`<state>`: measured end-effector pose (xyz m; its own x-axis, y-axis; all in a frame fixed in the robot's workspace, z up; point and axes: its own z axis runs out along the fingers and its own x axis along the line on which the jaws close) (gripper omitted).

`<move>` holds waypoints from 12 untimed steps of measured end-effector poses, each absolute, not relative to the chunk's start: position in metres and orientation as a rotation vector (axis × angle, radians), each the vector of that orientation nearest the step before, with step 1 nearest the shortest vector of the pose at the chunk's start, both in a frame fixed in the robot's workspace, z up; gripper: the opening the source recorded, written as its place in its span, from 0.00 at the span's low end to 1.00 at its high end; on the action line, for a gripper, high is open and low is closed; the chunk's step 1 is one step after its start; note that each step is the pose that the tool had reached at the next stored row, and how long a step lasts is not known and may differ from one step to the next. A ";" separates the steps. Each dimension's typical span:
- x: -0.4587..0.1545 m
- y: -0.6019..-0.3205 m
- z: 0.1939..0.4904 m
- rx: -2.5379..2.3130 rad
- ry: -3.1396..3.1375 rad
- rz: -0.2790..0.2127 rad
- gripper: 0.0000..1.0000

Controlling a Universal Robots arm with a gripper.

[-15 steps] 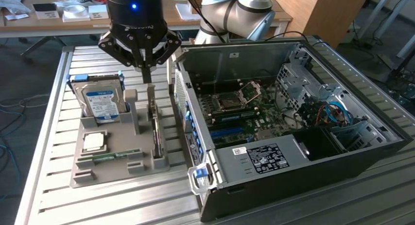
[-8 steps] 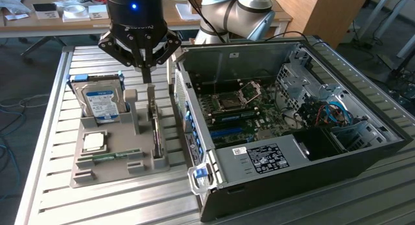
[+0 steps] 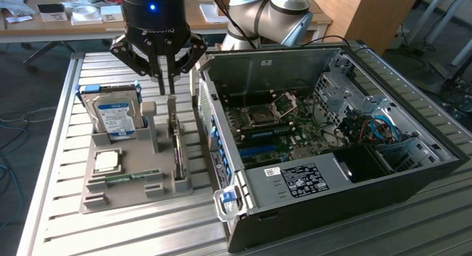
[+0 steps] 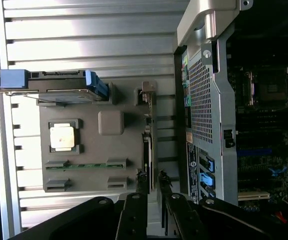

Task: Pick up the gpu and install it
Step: 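Pick up the gpu and move the gpu toward the slot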

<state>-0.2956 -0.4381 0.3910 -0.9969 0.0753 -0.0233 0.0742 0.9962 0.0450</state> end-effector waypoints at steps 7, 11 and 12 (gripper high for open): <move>-0.296 -0.438 0.391 0.117 3.114 0.069 0.41; -0.296 -0.438 0.390 0.117 3.114 0.069 0.47; -0.296 -0.438 0.388 0.117 3.114 0.069 0.47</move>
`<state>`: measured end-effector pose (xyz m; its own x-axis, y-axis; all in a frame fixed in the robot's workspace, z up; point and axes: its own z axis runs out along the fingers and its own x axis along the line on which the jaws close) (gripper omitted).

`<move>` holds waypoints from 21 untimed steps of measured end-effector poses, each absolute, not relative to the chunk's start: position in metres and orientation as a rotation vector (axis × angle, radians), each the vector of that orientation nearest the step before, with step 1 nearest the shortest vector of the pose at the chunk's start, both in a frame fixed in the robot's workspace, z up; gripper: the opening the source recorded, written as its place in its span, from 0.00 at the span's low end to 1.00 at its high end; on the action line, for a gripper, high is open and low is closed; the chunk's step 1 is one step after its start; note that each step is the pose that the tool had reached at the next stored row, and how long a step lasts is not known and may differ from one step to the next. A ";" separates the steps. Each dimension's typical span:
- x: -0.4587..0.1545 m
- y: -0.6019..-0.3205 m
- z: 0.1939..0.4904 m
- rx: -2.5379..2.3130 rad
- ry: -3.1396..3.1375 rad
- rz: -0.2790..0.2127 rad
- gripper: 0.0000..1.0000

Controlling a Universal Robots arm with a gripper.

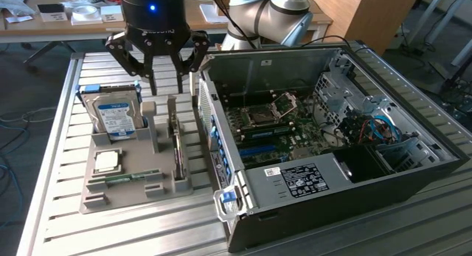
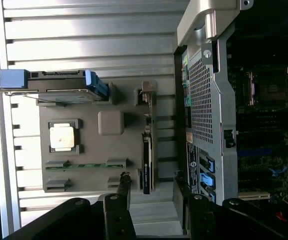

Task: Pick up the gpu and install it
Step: 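Pick up the gpu and move the gpu toward the slot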

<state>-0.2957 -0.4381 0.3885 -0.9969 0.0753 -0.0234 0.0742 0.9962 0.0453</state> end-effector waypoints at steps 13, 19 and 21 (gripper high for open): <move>-0.296 -0.438 0.367 0.116 3.114 0.069 0.47; -0.296 -0.438 0.360 0.117 3.114 0.069 0.47; -0.296 -0.438 0.360 0.117 3.114 0.069 0.47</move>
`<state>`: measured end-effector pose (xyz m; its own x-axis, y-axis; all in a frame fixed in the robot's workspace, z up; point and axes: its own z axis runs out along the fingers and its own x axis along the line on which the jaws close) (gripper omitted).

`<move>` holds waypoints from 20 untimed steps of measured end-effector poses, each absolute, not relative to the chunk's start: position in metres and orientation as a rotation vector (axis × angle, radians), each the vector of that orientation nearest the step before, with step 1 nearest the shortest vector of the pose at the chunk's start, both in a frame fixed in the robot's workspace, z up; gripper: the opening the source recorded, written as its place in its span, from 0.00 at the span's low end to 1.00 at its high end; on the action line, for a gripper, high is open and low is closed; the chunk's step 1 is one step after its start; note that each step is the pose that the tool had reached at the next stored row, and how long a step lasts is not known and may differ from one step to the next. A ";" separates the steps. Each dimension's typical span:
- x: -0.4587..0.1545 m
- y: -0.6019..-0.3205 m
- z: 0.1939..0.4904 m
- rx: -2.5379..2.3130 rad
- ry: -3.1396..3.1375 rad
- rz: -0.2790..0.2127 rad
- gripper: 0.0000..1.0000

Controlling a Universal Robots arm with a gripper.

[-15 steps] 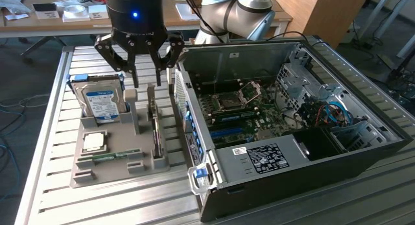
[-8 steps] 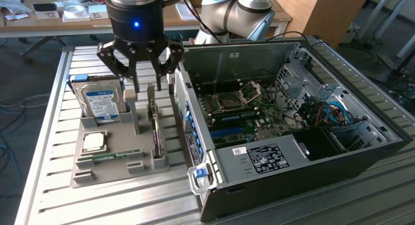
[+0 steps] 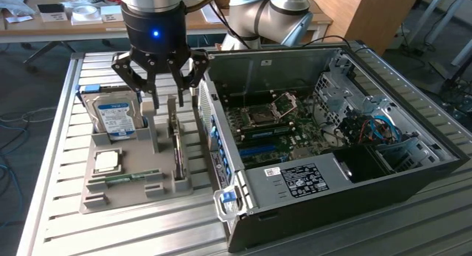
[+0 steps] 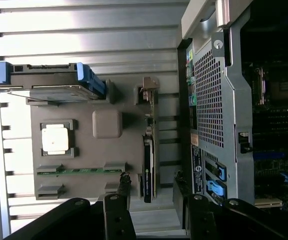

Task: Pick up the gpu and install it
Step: 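Pick up the gpu and move the gpu toward the slot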

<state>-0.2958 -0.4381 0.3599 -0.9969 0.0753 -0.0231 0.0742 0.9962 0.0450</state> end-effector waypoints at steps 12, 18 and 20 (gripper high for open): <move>-0.296 -0.438 0.356 0.117 3.114 0.070 0.47; -0.296 -0.438 0.355 0.117 3.114 0.070 0.47; -0.296 -0.438 0.354 0.117 3.113 0.071 0.47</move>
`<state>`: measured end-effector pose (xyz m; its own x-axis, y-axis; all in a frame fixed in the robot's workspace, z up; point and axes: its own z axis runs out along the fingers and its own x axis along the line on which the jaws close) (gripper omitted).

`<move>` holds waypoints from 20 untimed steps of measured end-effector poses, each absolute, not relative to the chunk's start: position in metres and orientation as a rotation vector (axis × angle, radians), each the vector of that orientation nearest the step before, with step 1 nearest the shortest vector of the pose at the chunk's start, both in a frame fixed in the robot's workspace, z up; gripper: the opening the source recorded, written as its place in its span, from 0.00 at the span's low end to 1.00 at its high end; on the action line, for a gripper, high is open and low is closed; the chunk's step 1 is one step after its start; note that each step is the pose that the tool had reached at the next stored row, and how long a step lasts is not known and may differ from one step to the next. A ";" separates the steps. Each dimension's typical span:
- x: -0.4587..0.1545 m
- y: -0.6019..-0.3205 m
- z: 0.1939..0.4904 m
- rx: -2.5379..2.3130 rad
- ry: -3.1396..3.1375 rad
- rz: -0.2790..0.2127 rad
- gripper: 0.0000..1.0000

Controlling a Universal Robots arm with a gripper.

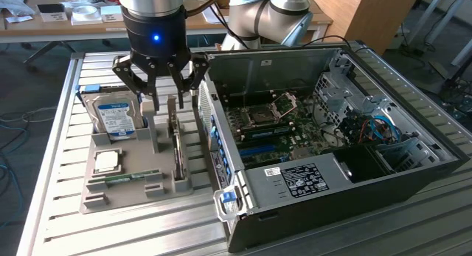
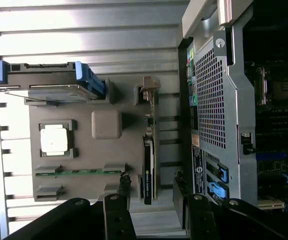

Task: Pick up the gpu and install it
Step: 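Pick up the gpu and move the gpu toward the slot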

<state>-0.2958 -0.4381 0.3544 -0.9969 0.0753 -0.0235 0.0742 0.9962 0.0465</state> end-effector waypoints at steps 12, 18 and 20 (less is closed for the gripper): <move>-0.296 -0.438 0.351 0.117 3.113 0.071 0.47; -0.296 -0.438 0.346 0.117 3.114 0.071 0.47; -0.296 -0.438 0.345 0.117 3.114 0.070 0.47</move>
